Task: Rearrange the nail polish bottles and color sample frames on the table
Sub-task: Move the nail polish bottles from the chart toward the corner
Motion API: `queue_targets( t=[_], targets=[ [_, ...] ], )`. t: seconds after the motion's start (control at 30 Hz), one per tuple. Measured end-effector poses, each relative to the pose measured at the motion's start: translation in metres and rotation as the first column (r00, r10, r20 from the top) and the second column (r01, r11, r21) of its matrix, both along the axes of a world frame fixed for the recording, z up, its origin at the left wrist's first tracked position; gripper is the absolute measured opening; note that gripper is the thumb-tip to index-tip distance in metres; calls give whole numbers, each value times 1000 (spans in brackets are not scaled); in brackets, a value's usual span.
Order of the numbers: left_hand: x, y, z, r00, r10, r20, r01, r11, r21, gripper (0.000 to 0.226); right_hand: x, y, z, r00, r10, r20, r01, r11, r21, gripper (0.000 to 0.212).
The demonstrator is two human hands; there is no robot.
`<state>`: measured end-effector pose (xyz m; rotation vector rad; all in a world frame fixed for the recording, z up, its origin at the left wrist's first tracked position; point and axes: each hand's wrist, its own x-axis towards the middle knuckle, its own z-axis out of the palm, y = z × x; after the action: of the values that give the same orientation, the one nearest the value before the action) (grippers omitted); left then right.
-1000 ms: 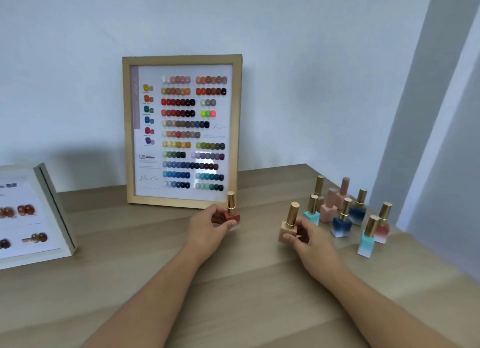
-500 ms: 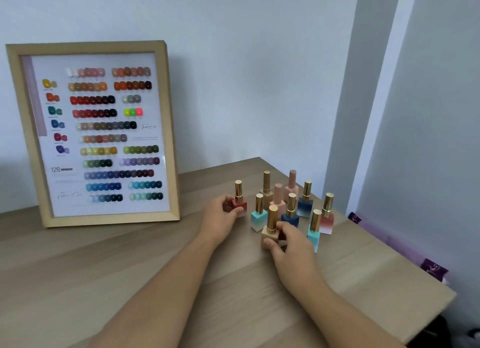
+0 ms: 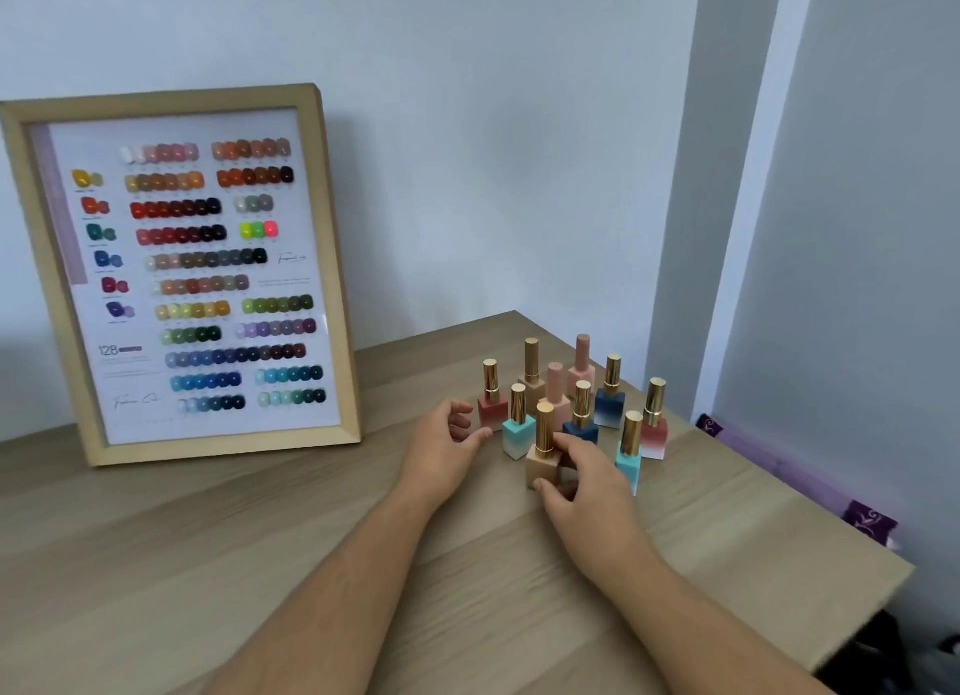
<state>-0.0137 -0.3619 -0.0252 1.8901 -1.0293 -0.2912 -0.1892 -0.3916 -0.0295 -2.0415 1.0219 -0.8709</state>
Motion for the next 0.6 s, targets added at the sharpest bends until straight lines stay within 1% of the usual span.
queue_targets(
  t=[0.13, 0.27, 0.33, 0.4, 0.47, 0.6],
  targets=[
    [1, 29, -1, 1000, -4, -9, 4, 1000, -17, 30, -6, 9, 6, 999, 2, 47, 0, 999, -48, 56],
    [7, 66, 0, 997, 24, -67, -29, 996, -84, 26, -15, 21, 15, 968, 19, 251, 24, 986, -166, 48],
    [13, 87, 2, 996, 55, -71, -62, 993, -96, 24, -16, 29, 21, 949, 46, 311, 22, 977, -213, 45],
    [24, 107, 8, 993, 98, -63, -105, 987, -120, 24, -10, 38, 28, 944, 97, 314, -10, 964, -267, 43],
    [38, 126, 18, 987, 155, -53, -161, 978, -132, 27, 4, 46, 37, 946, 162, 280, -74, 951, -302, 41],
    [72, 159, 33, 959, 278, -61, -284, 946, -155, 35, 48, 53, 55, 928, 281, 245, -204, 933, -298, 33]
  ],
)
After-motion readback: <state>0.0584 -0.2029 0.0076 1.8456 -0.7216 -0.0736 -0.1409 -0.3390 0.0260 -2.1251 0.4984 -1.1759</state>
